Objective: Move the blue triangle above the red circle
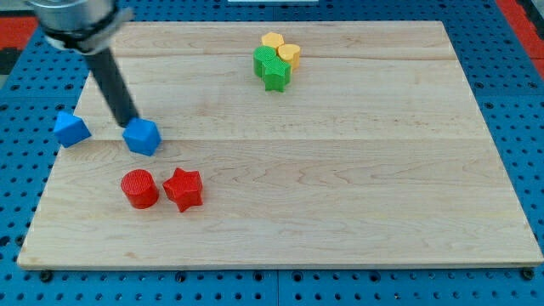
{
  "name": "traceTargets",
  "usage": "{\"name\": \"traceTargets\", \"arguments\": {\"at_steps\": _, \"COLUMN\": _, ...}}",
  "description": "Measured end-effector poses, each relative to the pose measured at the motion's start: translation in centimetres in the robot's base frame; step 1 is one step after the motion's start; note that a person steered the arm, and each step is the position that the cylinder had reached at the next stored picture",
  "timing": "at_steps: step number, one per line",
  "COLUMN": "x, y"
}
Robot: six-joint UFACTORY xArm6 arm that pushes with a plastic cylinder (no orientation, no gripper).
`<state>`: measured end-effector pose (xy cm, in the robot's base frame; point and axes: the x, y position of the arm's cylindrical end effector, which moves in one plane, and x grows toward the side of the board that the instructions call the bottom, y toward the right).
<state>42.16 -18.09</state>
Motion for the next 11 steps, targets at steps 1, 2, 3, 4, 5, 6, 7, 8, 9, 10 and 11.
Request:
{"name": "traceTargets", "arguments": {"at_steps": 1, "x": 3.9, "y": 2.0}}
{"name": "traceTargets", "arguments": {"at_steps": 2, "x": 4.1, "y": 2.2}}
{"name": "traceTargets", "arguments": {"at_steps": 3, "x": -1.3, "y": -1.1}}
{"name": "traceTargets", "arguments": {"at_steps": 4, "x": -3.4, "y": -11.9}}
{"name": "traceTargets", "arguments": {"at_steps": 5, "x": -2.5, "y": -12.2}}
{"name": "traceTargets", "arguments": {"at_steps": 6, "x": 0.4, "y": -10.9}}
{"name": "traceTargets", "arguments": {"at_steps": 7, "x": 2.9, "y": -9.8}}
{"name": "traceTargets", "arguments": {"at_steps": 8, "x": 6.1, "y": -6.5}}
{"name": "traceTargets", "arguments": {"at_steps": 9, "x": 7.4, "y": -3.8}}
{"name": "traceTargets", "arguments": {"at_steps": 10, "x": 7.4, "y": -3.9}}
{"name": "traceTargets", "arguments": {"at_steps": 11, "x": 7.4, "y": -3.8}}
